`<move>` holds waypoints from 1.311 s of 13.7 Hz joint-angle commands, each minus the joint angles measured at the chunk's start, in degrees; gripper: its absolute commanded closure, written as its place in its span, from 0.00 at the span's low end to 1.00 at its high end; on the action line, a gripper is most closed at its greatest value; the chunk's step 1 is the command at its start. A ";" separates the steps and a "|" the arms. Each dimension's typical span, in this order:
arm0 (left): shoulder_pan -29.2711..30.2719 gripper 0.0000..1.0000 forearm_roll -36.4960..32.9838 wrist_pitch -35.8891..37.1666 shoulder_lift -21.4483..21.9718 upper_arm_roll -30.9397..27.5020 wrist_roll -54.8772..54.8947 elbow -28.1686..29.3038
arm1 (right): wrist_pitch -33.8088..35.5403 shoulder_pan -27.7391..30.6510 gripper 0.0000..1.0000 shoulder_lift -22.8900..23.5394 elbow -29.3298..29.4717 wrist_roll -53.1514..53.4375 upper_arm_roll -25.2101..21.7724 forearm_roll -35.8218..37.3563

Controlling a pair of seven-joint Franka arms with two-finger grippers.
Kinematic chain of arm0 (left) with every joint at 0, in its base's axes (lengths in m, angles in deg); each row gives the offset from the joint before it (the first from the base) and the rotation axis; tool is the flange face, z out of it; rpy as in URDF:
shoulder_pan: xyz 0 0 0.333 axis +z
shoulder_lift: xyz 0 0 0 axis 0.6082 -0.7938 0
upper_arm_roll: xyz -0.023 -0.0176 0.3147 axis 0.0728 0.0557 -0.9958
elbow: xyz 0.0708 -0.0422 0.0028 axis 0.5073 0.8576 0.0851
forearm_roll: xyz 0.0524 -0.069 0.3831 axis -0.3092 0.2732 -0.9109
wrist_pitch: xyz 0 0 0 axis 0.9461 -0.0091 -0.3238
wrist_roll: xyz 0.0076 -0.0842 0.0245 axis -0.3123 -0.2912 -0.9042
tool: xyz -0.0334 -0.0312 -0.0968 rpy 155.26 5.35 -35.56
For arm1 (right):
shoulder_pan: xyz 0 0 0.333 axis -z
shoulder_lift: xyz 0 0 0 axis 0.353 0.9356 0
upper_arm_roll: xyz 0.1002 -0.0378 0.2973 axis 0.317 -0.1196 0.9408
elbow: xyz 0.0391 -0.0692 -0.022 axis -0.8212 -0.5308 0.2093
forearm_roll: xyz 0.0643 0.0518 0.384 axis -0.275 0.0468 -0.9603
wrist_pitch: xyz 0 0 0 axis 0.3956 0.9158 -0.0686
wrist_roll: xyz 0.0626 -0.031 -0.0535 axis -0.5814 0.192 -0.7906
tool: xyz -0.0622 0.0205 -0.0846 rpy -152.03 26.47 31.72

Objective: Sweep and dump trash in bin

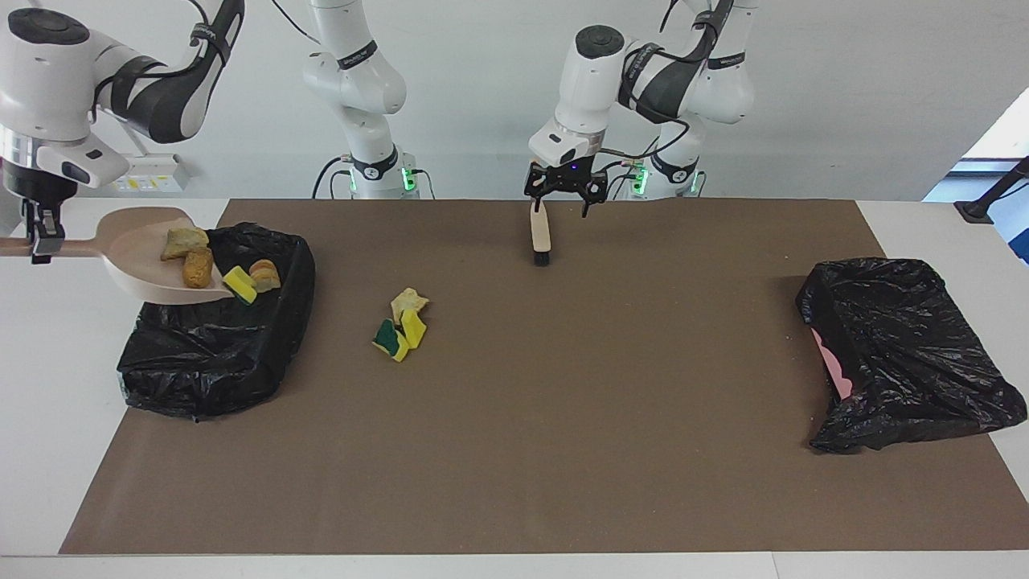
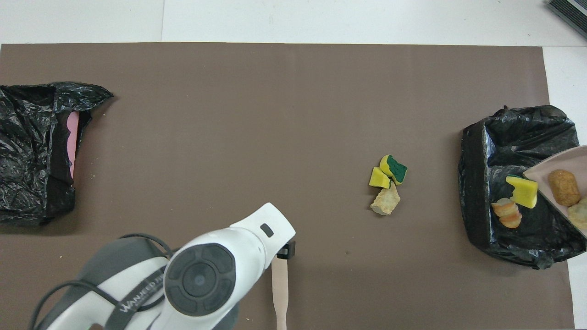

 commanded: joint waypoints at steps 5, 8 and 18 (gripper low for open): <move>14.91 0.00 -1.28 13.49 -3.36 0.61 15.32 -17.37 | -12.48 1.62 1.00 -6.73 -11.77 1.39 -0.25 1.04; 21.68 0.00 -1.19 19.46 -3.53 0.61 22.62 -23.70 | -17.50 3.21 1.00 -9.19 -15.56 2.97 -0.34 5.00; 35.68 0.00 -0.22 31.25 -5.54 -0.09 38.19 -35.47 | -16.90 3.92 1.00 -12.02 -14.35 5.17 -0.25 9.32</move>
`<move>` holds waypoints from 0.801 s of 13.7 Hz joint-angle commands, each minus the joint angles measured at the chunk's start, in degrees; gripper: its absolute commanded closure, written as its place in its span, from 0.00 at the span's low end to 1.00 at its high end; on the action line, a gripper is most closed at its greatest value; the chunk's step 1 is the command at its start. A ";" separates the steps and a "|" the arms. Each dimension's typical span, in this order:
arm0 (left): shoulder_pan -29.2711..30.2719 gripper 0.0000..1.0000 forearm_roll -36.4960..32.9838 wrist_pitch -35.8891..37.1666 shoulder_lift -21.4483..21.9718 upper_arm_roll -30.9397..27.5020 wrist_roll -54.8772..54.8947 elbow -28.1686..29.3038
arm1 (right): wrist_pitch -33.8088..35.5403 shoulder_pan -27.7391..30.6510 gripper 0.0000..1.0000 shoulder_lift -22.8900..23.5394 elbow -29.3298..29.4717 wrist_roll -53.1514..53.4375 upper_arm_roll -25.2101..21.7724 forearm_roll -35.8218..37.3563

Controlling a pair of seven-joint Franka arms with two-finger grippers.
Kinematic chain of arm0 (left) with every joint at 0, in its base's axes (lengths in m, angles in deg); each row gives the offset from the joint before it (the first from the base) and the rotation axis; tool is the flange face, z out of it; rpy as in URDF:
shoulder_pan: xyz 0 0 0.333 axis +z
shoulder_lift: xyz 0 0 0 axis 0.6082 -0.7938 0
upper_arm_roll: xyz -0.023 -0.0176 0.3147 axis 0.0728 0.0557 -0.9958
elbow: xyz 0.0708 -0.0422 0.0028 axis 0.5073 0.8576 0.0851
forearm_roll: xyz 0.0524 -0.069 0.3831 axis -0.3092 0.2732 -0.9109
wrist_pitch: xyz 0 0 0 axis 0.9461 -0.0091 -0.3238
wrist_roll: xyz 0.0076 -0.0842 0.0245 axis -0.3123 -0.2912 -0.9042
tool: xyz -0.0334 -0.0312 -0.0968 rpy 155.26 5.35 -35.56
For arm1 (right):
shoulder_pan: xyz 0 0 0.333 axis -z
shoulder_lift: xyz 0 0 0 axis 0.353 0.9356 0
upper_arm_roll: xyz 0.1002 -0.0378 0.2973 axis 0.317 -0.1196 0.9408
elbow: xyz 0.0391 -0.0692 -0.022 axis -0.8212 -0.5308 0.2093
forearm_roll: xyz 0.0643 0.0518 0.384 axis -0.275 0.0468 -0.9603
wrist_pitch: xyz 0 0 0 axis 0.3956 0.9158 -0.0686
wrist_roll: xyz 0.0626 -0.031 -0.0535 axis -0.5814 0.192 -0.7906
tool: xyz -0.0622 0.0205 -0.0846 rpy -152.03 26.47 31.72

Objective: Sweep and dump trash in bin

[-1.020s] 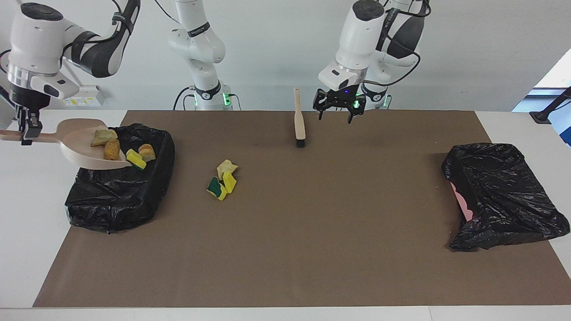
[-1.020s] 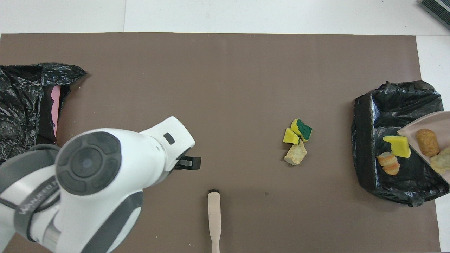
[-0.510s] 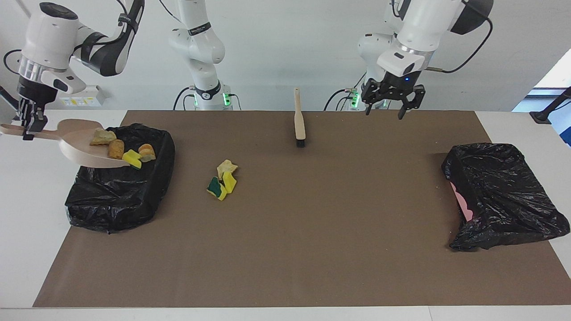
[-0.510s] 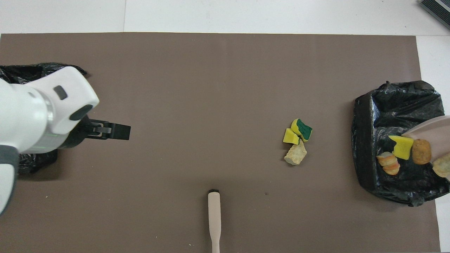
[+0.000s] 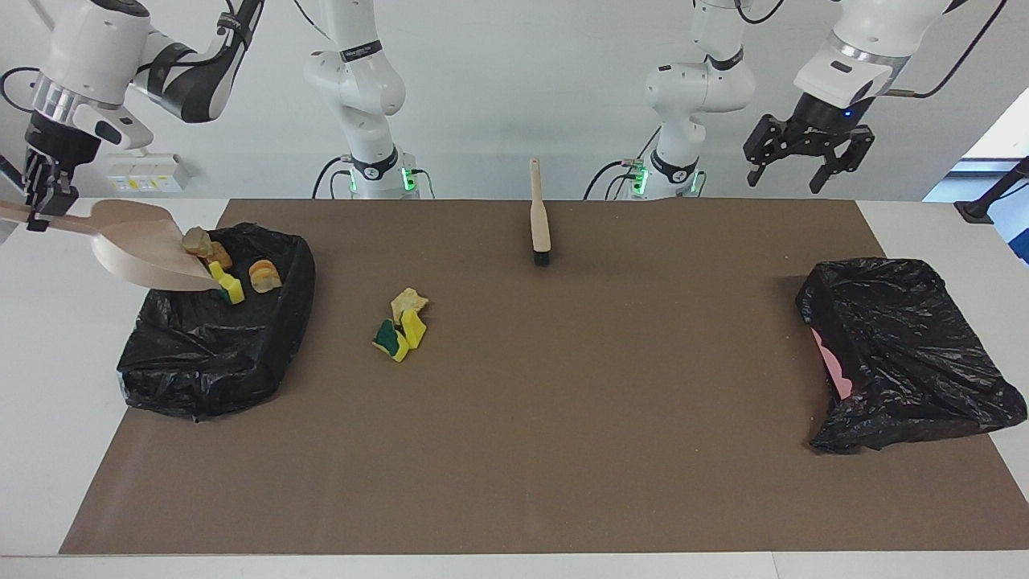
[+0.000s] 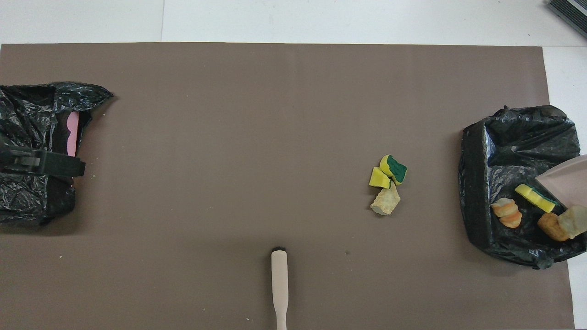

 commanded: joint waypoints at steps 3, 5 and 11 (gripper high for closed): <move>4.00 0.00 2.96 7.03 -6.40 0.23 3.35 -10.10 | 6.71 0.08 1.00 -1.31 3.33 5.76 0.97 2.11; 4.01 0.00 2.79 7.04 -5.26 0.49 6.60 -9.92 | 9.43 -0.80 1.00 -2.10 4.03 9.00 1.23 1.94; 4.01 0.00 1.74 6.69 -4.90 0.67 9.34 -9.22 | 26.74 -6.59 1.00 -3.77 6.59 27.44 5.71 1.15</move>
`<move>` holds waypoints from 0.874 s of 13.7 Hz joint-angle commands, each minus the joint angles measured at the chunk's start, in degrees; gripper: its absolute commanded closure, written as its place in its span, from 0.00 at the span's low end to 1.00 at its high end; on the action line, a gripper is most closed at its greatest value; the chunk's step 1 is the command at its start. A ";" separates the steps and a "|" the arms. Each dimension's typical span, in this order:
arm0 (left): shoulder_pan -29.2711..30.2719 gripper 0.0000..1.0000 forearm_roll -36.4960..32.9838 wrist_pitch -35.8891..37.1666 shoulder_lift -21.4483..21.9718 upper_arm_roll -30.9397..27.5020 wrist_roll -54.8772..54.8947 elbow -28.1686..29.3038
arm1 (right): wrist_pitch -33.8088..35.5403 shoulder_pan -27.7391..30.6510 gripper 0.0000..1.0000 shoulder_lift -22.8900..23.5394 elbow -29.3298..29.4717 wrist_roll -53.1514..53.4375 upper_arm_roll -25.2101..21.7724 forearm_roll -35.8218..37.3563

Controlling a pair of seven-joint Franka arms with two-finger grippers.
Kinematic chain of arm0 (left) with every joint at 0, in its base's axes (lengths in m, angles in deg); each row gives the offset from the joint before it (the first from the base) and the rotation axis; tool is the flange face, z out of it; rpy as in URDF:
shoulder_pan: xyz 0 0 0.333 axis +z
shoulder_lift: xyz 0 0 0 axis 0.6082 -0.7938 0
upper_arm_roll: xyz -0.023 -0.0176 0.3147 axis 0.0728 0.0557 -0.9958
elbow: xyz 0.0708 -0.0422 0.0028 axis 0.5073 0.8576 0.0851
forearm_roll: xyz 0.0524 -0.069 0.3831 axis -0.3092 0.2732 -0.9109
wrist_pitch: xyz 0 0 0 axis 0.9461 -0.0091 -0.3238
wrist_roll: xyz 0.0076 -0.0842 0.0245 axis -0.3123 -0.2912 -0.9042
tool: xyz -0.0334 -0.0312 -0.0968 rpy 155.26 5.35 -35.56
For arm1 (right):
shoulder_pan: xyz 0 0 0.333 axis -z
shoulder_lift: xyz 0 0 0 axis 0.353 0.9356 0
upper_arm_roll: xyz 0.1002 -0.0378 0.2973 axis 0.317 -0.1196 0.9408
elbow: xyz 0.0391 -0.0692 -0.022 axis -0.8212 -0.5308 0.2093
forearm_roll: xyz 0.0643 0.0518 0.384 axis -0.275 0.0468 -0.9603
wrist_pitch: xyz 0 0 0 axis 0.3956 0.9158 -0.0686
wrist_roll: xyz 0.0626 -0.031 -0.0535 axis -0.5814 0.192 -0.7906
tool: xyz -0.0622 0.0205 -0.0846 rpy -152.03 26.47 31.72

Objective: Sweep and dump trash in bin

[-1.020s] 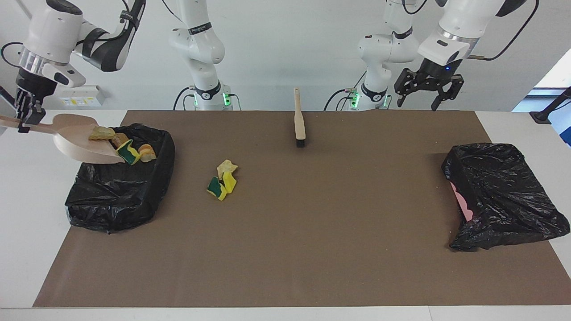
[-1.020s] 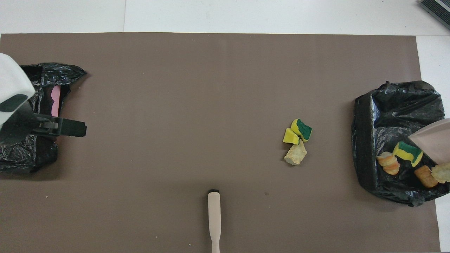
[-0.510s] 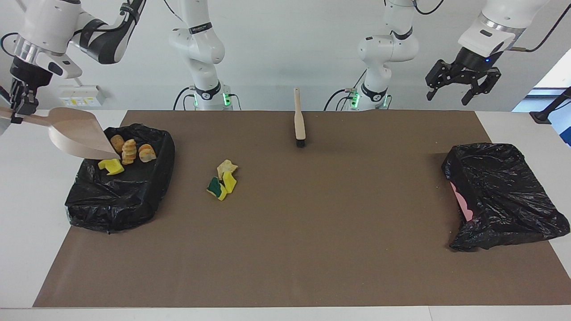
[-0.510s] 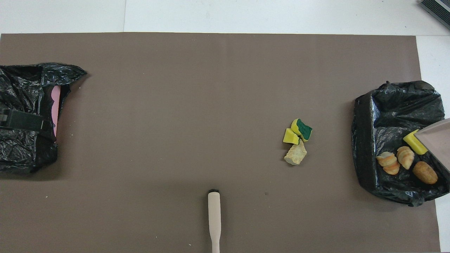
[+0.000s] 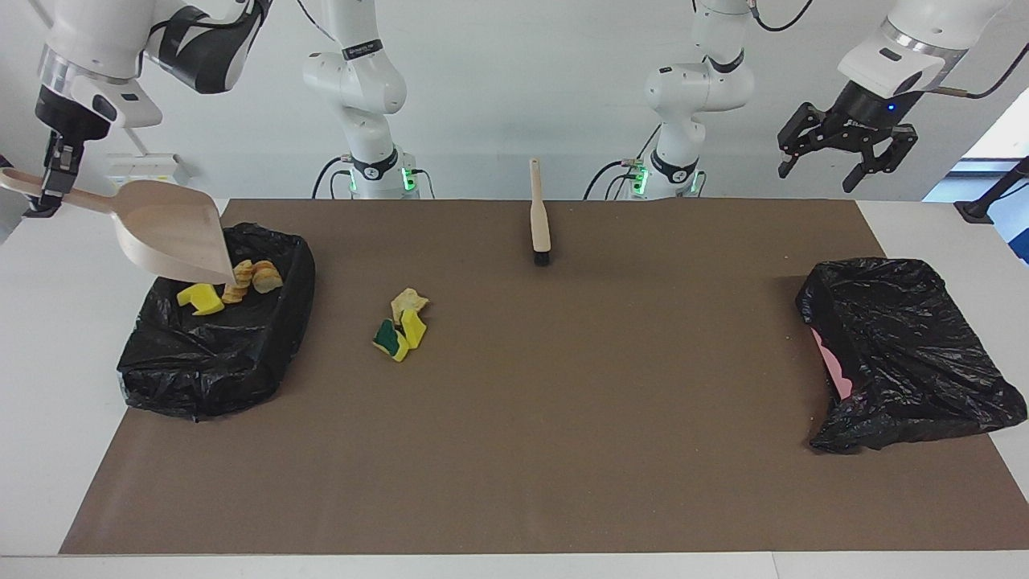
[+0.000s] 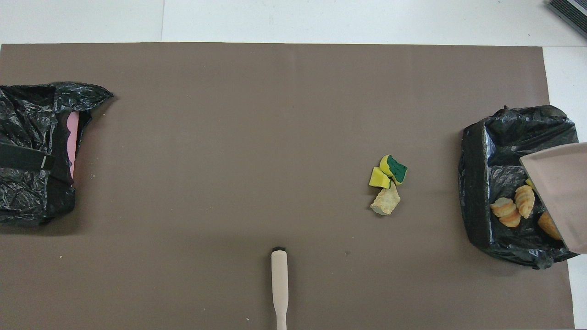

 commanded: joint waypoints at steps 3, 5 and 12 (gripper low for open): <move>0.45 0.00 -2.22 1.47 -0.70 0.63 0.98 -1.47 | 9.53 -7.07 1.00 -0.64 0.58 18.99 2.69 0.15; 0.27 0.00 -2.40 1.64 -0.70 0.63 0.90 -1.47 | 14.19 -11.73 1.00 -0.64 0.93 30.93 4.27 -0.89; 0.45 0.00 -2.05 0.85 -0.36 0.72 0.19 -1.47 | 23.51 -22.63 1.00 5.76 4.97 69.26 6.47 -10.65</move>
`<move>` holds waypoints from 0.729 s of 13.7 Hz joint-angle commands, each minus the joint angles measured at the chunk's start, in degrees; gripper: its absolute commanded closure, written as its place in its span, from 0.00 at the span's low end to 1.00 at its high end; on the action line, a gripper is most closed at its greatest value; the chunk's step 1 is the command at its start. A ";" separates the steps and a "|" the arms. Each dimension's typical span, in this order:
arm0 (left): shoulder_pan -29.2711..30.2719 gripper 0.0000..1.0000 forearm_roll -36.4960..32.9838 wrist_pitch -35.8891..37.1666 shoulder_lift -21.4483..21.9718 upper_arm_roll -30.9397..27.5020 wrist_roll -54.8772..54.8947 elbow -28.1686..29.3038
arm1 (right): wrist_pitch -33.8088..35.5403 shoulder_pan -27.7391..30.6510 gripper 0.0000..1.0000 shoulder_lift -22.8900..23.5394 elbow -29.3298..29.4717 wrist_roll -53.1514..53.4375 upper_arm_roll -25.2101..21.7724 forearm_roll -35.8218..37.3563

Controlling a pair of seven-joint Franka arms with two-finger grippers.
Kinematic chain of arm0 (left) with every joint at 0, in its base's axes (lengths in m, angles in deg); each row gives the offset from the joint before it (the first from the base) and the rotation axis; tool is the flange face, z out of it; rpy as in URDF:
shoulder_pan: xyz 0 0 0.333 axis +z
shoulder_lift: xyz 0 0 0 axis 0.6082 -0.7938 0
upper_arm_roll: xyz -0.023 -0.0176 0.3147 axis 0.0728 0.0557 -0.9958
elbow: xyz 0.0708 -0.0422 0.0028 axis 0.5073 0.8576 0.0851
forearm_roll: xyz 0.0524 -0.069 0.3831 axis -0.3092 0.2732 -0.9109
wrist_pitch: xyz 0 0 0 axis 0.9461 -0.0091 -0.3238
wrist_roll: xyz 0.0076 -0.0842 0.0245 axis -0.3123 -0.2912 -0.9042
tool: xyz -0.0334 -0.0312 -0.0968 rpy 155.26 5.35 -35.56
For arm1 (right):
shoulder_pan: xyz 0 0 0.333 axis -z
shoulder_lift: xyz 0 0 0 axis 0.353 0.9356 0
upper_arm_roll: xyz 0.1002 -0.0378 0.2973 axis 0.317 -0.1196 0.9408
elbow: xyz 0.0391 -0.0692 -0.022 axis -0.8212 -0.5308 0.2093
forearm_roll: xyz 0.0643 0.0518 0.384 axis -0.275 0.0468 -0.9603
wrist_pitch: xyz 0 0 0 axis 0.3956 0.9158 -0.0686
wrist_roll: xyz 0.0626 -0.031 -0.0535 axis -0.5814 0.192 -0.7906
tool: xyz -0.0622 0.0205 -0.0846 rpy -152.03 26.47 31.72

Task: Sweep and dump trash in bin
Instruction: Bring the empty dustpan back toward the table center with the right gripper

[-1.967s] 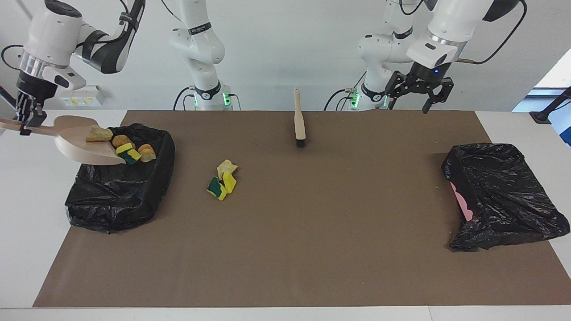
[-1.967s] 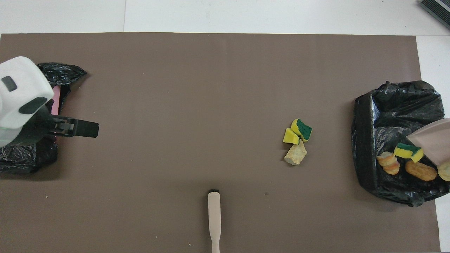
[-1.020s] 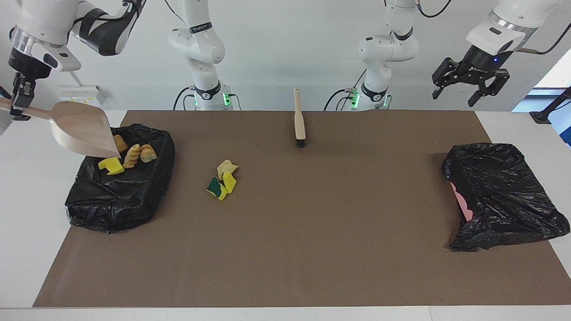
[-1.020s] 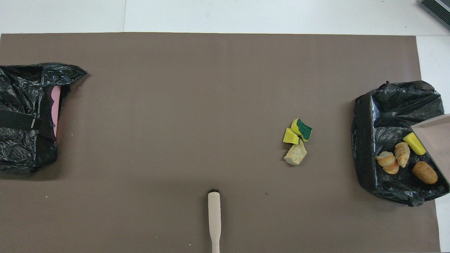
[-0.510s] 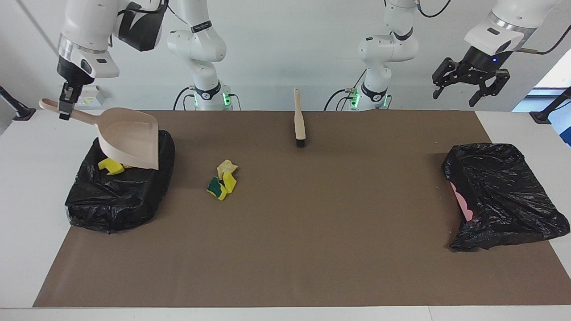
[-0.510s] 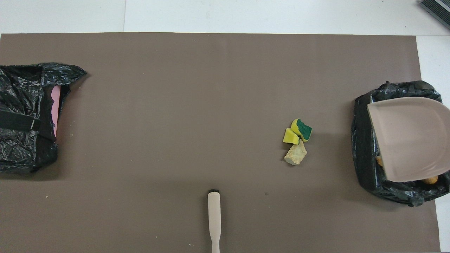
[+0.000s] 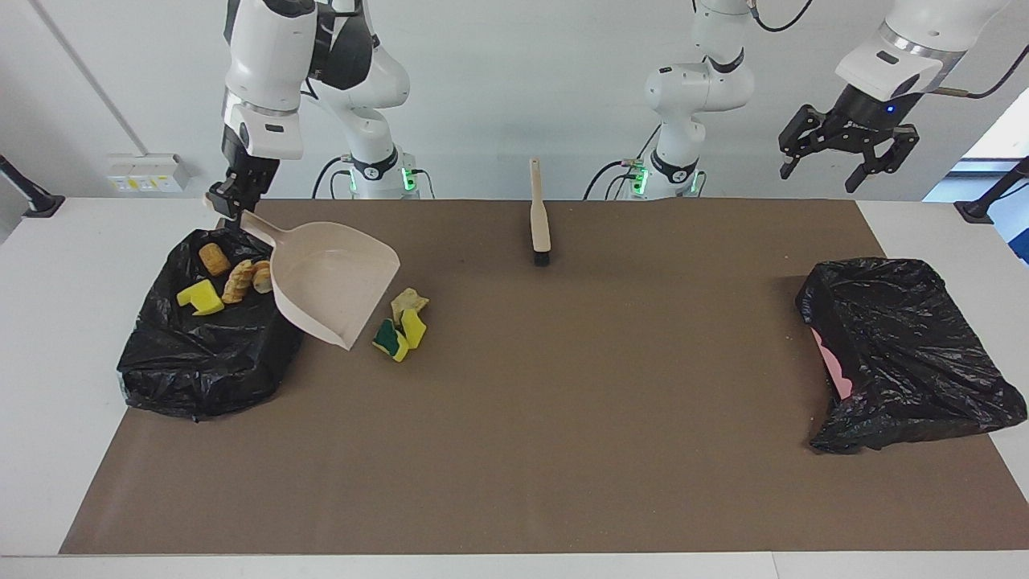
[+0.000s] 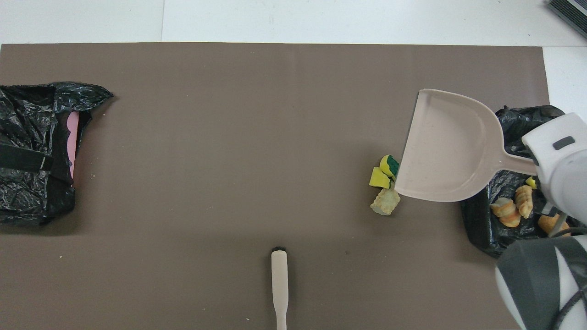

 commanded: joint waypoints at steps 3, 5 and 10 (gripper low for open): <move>0.54 0.00 -0.96 0.83 -0.05 0.37 0.14 -1.26 | 8.96 -9.66 1.00 9.51 9.71 27.49 0.60 -5.11; 0.54 0.00 -1.05 1.10 -0.05 0.37 0.14 -1.26 | 11.26 -11.00 1.00 13.30 13.50 34.54 0.69 -9.59; -3.13 0.00 -1.40 1.80 0.21 -3.21 -0.12 -1.35 | 10.21 -18.63 1.00 22.43 19.11 58.61 0.78 -16.89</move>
